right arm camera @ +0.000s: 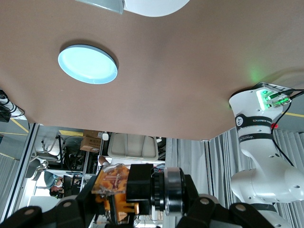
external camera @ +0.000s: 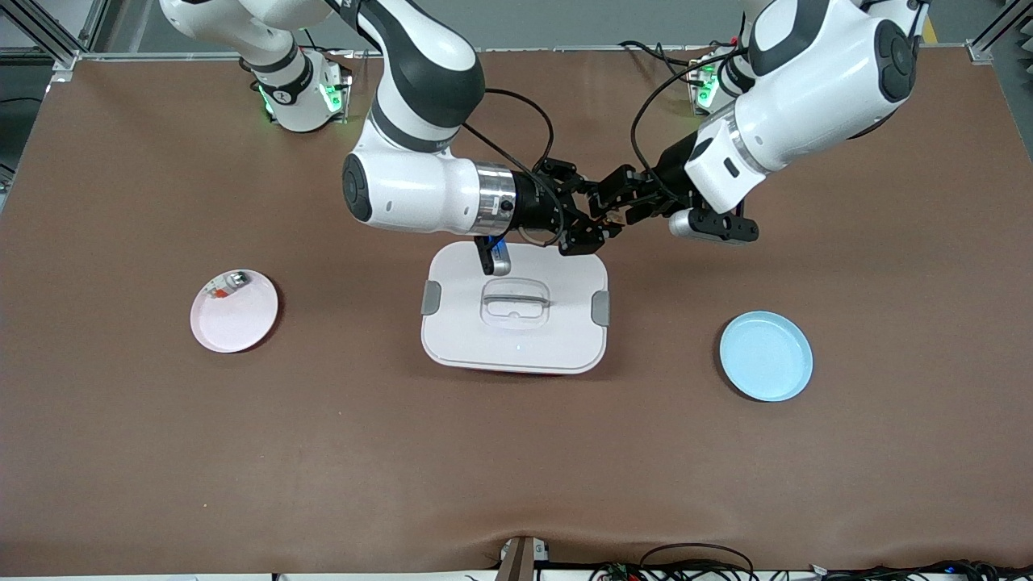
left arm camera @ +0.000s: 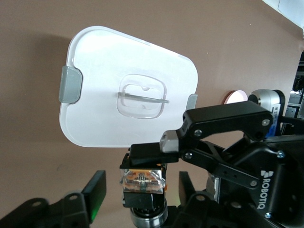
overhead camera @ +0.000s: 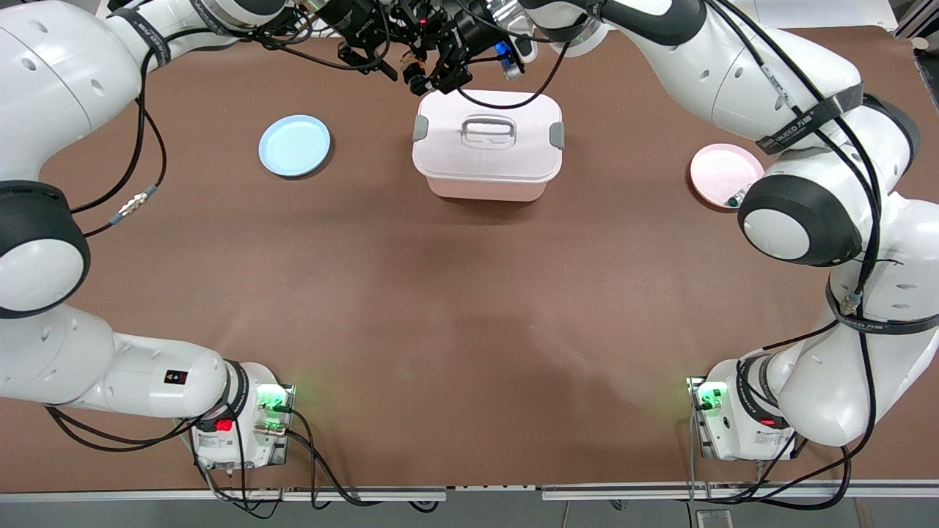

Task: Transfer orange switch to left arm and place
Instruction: 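Grasp the switch with the left gripper above the white box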

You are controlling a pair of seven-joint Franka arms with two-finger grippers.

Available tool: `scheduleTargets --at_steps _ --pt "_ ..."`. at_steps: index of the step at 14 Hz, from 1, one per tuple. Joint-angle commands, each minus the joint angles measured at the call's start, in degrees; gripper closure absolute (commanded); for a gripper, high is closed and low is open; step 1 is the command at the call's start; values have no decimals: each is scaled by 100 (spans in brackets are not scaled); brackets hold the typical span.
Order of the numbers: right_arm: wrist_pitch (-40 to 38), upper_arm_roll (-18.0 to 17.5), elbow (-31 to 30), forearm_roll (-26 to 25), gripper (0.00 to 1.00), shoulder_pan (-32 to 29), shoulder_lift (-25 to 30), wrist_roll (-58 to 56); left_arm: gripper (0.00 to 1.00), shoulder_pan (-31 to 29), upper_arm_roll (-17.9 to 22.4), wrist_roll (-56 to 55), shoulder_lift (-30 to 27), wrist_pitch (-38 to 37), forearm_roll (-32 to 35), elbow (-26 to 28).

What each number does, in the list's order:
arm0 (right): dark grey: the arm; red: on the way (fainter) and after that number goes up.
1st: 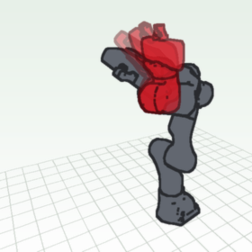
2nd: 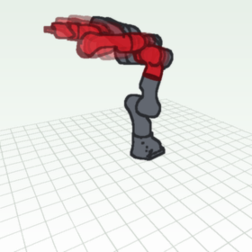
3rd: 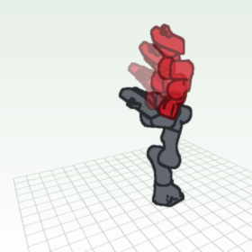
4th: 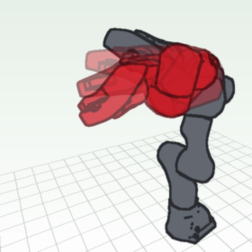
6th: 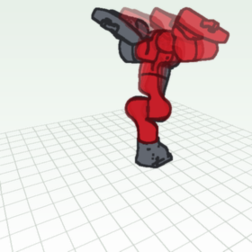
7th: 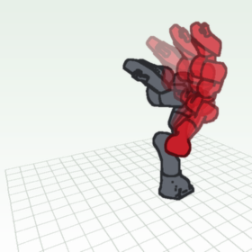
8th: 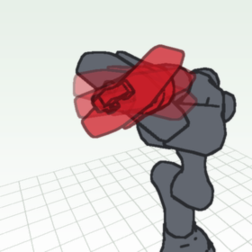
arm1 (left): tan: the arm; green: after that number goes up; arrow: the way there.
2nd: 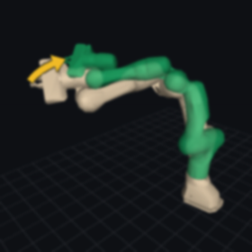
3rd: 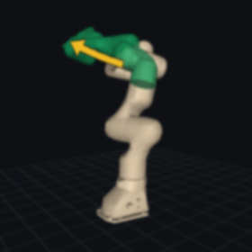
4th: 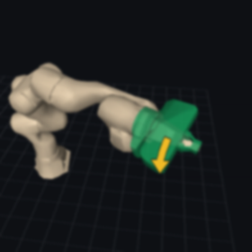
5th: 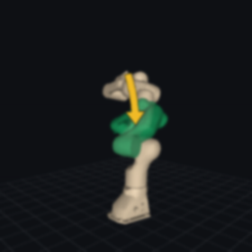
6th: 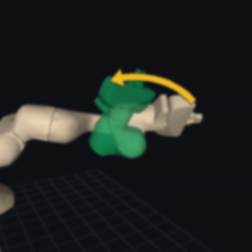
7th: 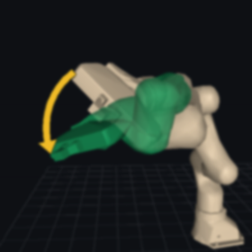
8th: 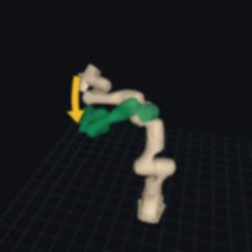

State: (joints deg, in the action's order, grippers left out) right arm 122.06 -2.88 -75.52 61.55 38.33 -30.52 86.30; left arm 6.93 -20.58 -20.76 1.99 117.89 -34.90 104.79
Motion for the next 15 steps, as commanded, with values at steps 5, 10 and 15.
scheduleTargets --at_steps 5,10,15 --pt "2 42 239 103 68 69 -112 116 52 -7 -69 -86 -120 112 89 165" --pt "-6 51 239 103 68 69 -112 107 100 -7 -60 19 -76 112 106 139" --pt "-6 51 239 94 66 69 -121 98 100 -77 -51 388 -93 33 368 86"
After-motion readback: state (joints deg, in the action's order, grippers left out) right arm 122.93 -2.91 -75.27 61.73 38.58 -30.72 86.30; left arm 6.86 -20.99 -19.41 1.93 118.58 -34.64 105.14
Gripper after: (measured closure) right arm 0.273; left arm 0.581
